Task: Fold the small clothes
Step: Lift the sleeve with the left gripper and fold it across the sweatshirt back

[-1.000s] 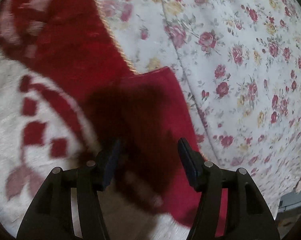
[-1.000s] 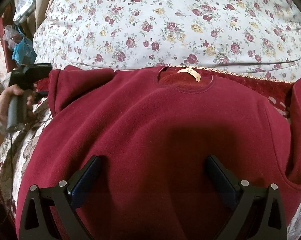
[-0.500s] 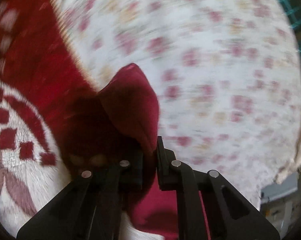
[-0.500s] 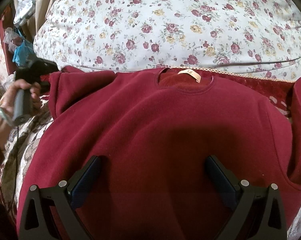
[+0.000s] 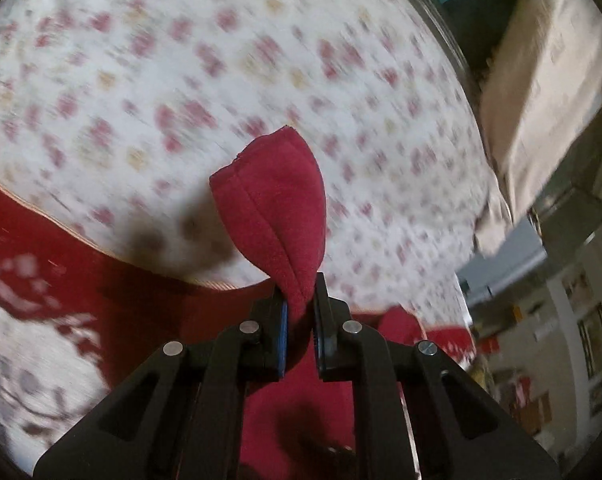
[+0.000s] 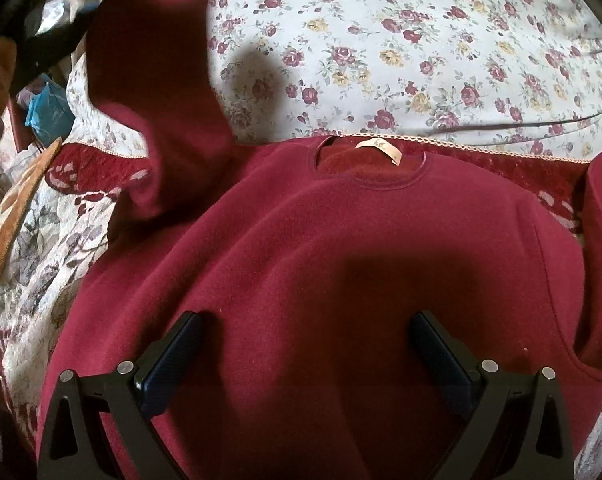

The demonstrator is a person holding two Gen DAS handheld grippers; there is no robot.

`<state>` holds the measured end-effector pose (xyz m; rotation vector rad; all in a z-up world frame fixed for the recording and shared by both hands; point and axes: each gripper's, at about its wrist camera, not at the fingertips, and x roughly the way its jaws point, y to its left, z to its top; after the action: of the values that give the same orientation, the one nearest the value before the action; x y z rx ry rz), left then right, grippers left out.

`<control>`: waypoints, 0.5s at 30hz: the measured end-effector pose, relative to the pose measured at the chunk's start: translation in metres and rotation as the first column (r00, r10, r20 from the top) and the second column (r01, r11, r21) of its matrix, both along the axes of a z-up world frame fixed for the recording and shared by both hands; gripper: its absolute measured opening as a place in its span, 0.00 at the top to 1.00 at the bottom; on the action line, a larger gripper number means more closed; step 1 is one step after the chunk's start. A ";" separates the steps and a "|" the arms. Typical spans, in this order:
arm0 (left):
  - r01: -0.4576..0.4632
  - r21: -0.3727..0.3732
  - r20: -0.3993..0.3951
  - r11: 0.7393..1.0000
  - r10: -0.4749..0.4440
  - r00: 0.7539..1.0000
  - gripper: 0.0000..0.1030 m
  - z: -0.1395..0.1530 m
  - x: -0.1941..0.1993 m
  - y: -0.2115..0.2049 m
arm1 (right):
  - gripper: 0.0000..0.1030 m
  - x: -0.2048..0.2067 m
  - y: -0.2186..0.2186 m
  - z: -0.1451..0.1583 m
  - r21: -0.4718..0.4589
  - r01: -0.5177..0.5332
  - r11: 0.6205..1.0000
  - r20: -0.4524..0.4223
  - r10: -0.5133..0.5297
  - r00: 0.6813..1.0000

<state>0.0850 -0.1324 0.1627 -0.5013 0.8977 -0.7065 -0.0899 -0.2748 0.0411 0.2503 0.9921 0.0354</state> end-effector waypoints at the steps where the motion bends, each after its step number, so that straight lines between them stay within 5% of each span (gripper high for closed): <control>1: 0.019 0.010 -0.007 1.000 -0.018 1.000 0.91 -0.004 -0.005 -0.012 | 0.00 0.000 0.000 0.000 0.002 0.001 1.000 0.001 -0.001 1.000; 8: 0.114 0.042 -0.089 0.993 -0.110 0.990 0.91 -0.042 -0.017 -0.071 | 0.00 -0.002 0.001 0.001 0.015 0.005 1.000 0.008 -0.006 1.000; 15: 0.283 0.101 -0.181 0.954 -0.262 0.948 0.91 -0.084 -0.022 -0.101 | 0.00 -0.006 -0.004 0.003 0.071 0.016 0.997 0.030 -0.018 0.999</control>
<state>0.0631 -0.2331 0.0783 -0.3288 1.1756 -0.8629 -0.0958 -0.2788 0.0442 0.3221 0.9597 0.0588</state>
